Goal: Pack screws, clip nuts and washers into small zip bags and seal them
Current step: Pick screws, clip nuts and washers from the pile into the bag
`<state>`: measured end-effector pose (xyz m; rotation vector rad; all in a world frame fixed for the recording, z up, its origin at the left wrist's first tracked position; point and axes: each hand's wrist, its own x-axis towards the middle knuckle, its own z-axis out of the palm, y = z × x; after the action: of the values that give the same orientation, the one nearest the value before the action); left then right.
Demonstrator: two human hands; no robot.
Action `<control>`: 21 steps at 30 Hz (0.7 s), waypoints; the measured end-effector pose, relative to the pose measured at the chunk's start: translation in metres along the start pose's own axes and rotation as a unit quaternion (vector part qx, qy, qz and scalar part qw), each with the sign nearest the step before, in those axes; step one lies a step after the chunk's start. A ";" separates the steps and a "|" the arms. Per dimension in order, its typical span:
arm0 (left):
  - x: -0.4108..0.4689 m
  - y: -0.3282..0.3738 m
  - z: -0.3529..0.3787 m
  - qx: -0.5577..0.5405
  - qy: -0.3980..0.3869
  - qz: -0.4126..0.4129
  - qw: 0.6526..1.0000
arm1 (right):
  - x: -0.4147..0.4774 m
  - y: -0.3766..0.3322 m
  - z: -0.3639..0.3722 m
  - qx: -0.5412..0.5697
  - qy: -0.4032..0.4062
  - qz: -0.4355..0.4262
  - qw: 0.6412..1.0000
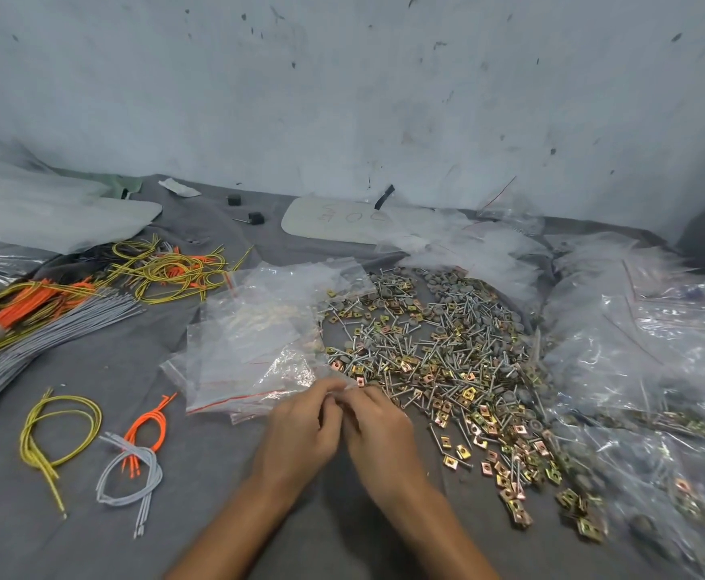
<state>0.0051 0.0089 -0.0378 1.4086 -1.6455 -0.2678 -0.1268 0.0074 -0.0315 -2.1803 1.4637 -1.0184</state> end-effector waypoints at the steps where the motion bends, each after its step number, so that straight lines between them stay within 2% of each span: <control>1: 0.000 0.000 0.000 0.001 -0.001 0.002 1.000 | -0.001 0.000 -0.001 0.014 0.005 0.002 1.000; 6: 0.000 0.000 0.000 -0.026 0.016 -0.029 0.999 | -0.003 0.002 -0.011 0.041 0.048 0.019 0.998; 14: 0.002 -0.001 -0.001 -0.010 0.006 -0.028 1.000 | 0.003 0.001 -0.010 0.053 -0.008 -0.002 0.999; 18: 0.001 -0.002 0.000 -0.001 -0.002 -0.024 1.000 | 0.001 0.016 -0.022 0.050 -0.005 -0.014 0.999; 21: 0.002 -0.003 0.000 0.013 -0.010 -0.006 1.000 | 0.006 0.031 -0.037 0.025 -0.015 0.009 1.000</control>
<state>0.0065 0.0065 -0.0389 1.4408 -1.6625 -0.2686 -0.1729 -0.0063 -0.0225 -2.1357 1.4266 -1.0014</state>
